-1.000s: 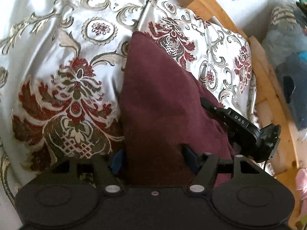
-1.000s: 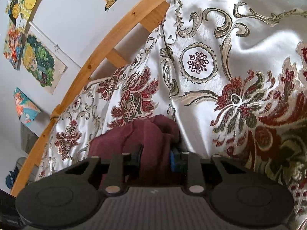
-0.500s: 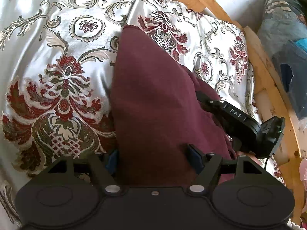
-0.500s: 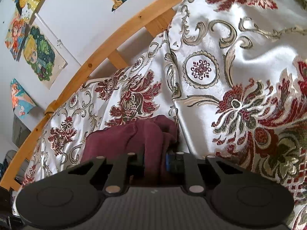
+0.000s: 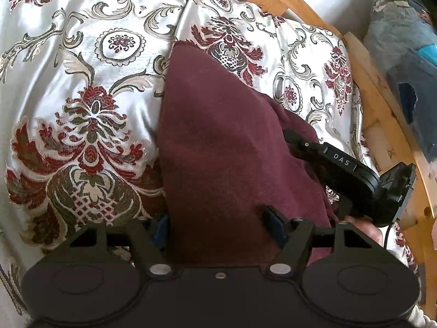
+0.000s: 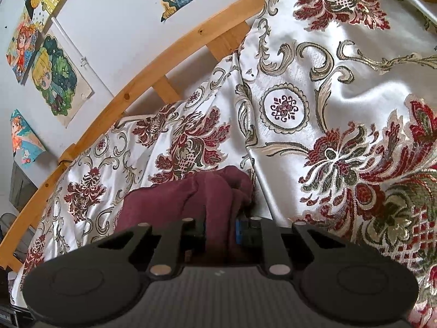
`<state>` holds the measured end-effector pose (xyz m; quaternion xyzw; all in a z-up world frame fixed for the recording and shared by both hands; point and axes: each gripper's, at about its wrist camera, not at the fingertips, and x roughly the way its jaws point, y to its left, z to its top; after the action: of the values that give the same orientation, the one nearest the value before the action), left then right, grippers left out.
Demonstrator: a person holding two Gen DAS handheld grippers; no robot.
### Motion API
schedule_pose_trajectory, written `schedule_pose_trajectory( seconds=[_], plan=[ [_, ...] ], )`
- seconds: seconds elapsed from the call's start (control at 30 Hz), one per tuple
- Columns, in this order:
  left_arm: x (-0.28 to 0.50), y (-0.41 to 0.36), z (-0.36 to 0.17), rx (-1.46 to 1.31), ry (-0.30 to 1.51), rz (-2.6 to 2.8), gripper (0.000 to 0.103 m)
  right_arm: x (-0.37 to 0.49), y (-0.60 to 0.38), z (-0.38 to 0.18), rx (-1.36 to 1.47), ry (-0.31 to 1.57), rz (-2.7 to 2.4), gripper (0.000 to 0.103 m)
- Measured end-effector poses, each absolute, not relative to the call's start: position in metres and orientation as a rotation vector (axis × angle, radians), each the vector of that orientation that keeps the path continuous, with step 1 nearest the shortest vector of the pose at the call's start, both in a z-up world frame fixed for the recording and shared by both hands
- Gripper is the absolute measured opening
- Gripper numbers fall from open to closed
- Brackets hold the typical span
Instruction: Fold small clothes
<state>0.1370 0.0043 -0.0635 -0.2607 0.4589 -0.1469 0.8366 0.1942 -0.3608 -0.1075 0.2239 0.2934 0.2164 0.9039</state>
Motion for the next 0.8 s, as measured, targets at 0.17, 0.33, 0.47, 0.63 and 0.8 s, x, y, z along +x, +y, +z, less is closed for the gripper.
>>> schedule_pose_trajectory(
  seconds=[0.17, 0.33, 0.47, 0.63, 0.8],
  plan=[
    [0.132, 0.004, -0.057, -0.524, 0.930, -0.326, 0.054, 0.183, -0.361, -0.097, 0.446, 0.558, 0.431, 0.017],
    [0.131, 0.008, -0.037, -0.493, 0.864, -0.366, 0.046, 0.173, -0.344, -0.060, 0.382, 0.466, 0.477, 0.016],
    [0.131, 0.020, -0.013, -0.429, 0.770, -0.345, 0.046, 0.173, -0.315, -0.024, 0.302, 0.371, 0.532, 0.016],
    [0.155, 0.046, 0.002, -0.410, 0.711, -0.266, 0.047, 0.205, -0.278, -0.002, 0.318, 0.333, 0.567, 0.016],
    [0.198, 0.069, -0.016, -0.433, 0.737, -0.178, 0.047, 0.267, -0.242, -0.012, 0.338, 0.440, 0.504, 0.016]
  ],
)
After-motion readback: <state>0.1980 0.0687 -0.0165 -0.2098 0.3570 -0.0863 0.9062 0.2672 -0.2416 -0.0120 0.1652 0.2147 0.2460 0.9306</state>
